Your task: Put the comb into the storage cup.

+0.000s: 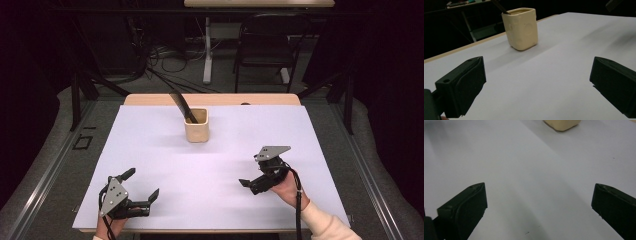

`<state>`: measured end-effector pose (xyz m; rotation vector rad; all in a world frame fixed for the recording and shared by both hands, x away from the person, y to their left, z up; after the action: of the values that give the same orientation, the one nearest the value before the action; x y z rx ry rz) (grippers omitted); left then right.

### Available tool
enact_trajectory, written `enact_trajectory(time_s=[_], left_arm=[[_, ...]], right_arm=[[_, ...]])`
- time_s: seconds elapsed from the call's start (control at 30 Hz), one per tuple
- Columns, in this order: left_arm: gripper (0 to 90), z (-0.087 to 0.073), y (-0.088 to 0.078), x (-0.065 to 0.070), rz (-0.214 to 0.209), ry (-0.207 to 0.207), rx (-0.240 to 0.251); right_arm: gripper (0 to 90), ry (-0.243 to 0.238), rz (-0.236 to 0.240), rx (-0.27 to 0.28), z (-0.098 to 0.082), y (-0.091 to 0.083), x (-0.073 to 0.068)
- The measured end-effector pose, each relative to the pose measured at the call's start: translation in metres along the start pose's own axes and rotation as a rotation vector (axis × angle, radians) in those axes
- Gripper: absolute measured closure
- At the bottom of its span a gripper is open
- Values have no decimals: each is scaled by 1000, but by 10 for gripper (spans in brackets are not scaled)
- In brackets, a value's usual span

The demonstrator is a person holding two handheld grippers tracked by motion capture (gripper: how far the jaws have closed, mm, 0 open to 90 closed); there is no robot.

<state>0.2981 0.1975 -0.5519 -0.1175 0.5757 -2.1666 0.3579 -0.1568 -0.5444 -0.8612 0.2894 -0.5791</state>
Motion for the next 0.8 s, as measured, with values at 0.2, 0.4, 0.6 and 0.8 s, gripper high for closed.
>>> enact_trajectory(time_s=[0.2, 0.4, 0.6, 0.8], left_arm=[[3, 0, 0, 0, -1, 1, -1], [3, 0, 0, 0, -1, 0, -1], [3, 0, 1, 0, -3, 0, -3], [3, 0, 1, 0, -3, 1, -3]], right_arm=[[0, 10, -7, -6, -10, -2, 0], [0, 9, -20, 1, -19, -4, -2], [0, 21, -28, 7, -29, -8, -1], [0, 35, -31, 18, -37, -10, -3]])
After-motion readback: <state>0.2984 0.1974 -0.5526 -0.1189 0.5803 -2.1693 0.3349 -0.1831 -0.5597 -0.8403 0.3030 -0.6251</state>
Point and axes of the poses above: each handheld gripper's, and its own axes: y roughly forward along the jaws, z roughly out of its top, x roughly to its right, the point moved 7 cm from there along y, roughly forward along the jaws, and after that the axes turned 11 degrees about -x, right-handed, at the moved point
